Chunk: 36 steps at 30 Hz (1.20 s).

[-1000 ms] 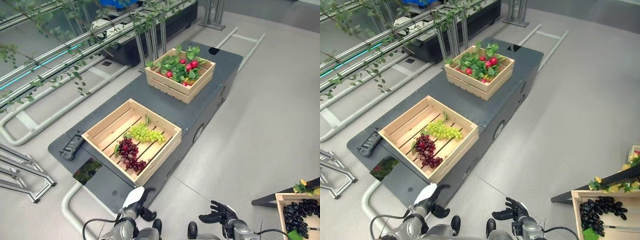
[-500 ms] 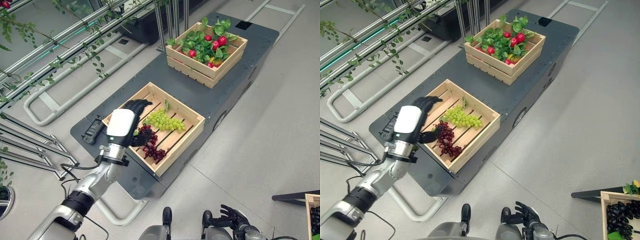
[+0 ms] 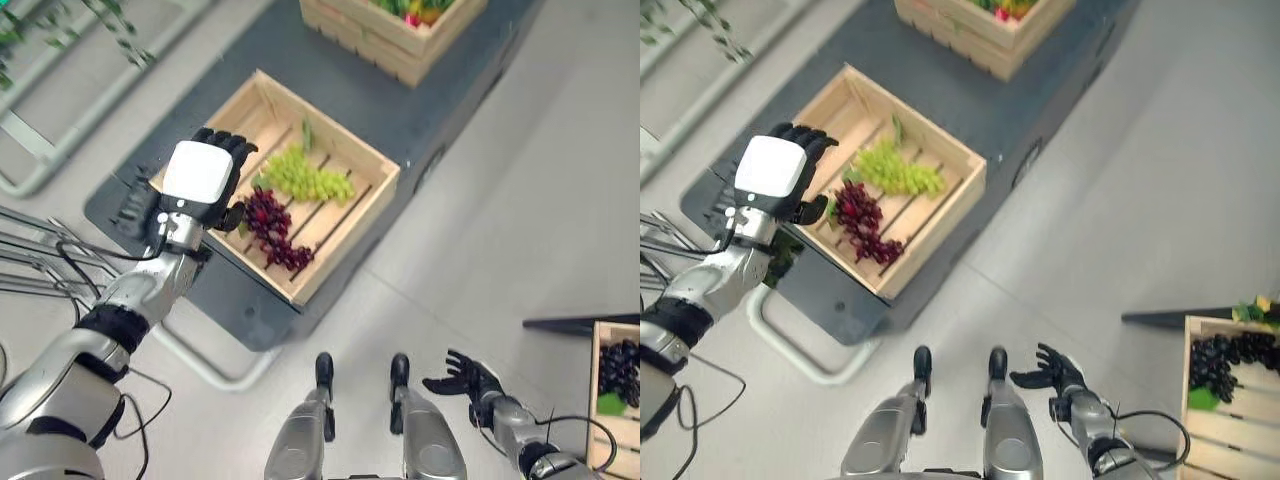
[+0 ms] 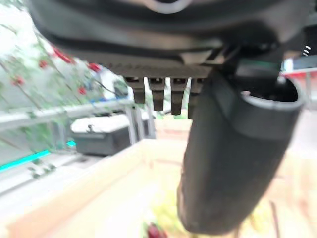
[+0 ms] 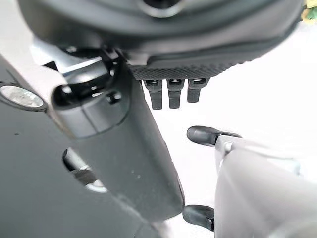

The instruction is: Pick up the fruits from the basket on one side to the basket on the other side

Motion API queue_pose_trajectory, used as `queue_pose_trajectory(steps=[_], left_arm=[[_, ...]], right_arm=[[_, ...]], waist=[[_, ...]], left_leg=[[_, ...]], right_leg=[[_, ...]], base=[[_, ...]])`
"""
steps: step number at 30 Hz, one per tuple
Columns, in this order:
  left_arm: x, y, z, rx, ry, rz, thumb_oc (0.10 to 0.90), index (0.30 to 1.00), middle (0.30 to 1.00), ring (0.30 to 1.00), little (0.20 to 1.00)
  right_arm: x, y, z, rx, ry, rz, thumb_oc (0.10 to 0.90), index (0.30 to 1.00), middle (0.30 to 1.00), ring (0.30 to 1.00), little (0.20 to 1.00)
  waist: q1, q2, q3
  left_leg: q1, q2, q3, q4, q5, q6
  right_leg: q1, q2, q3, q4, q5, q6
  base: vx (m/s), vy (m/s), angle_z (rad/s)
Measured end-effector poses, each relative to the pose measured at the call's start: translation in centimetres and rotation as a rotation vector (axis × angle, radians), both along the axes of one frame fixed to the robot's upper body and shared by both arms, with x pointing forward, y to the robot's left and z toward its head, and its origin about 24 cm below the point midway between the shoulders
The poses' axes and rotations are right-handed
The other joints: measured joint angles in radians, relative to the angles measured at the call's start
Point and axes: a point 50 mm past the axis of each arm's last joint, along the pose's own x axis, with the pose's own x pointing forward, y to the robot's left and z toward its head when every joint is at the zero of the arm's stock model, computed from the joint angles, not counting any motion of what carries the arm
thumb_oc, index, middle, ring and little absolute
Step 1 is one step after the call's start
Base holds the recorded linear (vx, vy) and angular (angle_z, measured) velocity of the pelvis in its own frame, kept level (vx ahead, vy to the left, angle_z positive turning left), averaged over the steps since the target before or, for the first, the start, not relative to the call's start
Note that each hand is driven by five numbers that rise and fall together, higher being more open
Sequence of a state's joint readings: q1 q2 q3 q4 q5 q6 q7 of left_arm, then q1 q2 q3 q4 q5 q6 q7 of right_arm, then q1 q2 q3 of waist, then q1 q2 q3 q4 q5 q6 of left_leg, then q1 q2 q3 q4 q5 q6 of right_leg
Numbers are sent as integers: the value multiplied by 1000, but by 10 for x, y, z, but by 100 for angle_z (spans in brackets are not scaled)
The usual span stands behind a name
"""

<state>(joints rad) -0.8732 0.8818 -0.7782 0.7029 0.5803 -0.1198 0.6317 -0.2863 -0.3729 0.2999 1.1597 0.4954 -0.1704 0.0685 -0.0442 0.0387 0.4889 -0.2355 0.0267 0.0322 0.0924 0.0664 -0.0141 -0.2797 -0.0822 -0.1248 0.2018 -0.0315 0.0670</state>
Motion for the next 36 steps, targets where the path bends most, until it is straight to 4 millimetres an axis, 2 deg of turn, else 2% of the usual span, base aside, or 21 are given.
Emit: queue_pose_trajectory(steps=[3, 6, 12, 15, 19, 25, 36], left_arm=[[7, -6, 11, 63, -3, -16, 800, 900, 900, 900, 900], [11, -6, 15, 121, 11, -1, 800, 900, 900, 900, 900], [19, -13, 31, 255, 37, 8, 800, 900, 900, 900, 900], [23, -22, 36, 351, 71, -4, 800, 900, 900, 900, 900], [24, -22, 27, 439, 158, 17, 800, 900, 900, 900, 900], [26, -21, 23, 499, 232, 58, 800, 900, 900, 900, 900], [31, -26, 35, 540, 357, 160, 800, 900, 900, 900, 900]], right_arm=[[7, 0, 5, 36, -39, -35, 800, 900, 900, 900, 900], [12, -3, 10, 38, -64, -42, 800, 900, 900, 900, 900], [26, -3, 22, 31, -118, -26, 800, 900, 900, 900, 900], [28, -4, 25, 27, -127, -25, 800, 900, 900, 900, 900], [30, -6, 26, 23, -130, -25, 800, 900, 900, 900, 900], [37, -3, 31, 23, -151, -15, 800, 900, 900, 900, 900], [44, 0, 37, 34, -184, -11, 800, 900, 900, 900, 900]], waist=[[1, -19, 13], [-7, -23, 16], [-26, -39, 26], [-32, -43, 29], [-45, -49, 33], [-42, -48, 34], [-41, -48, 34]], left_leg=[[-80, -4, -3, 70, -13, -6], [-147, -4, -5, 147, -34, -11], [-263, 1, -6, 270, -67, -18], [-301, 7, -12, 291, -68, -19], [-307, 6, -12, 294, -68, -19], [-316, 5, -13, 293, -64, -21], [-338, 2, -23, 284, -63, -23]], right_leg=[[-99, -10, 5, 116, -36, -10], [-170, -16, 12, 203, -62, -20], [-285, -14, 31, 314, -92, -31], [-316, -4, 37, 326, -91, -32], [-321, -1, 41, 326, -90, -31], [-329, -2, 39, 326, -84, -34], [-350, -4, 31, 324, -85, -34]], base=[[-128, 7, 3], [-64, 31, 1], [-42, 16, -2], [-14, 3, -1], [-32, 27, 0], [-19, 11, 2], [-16, -5, 2]])
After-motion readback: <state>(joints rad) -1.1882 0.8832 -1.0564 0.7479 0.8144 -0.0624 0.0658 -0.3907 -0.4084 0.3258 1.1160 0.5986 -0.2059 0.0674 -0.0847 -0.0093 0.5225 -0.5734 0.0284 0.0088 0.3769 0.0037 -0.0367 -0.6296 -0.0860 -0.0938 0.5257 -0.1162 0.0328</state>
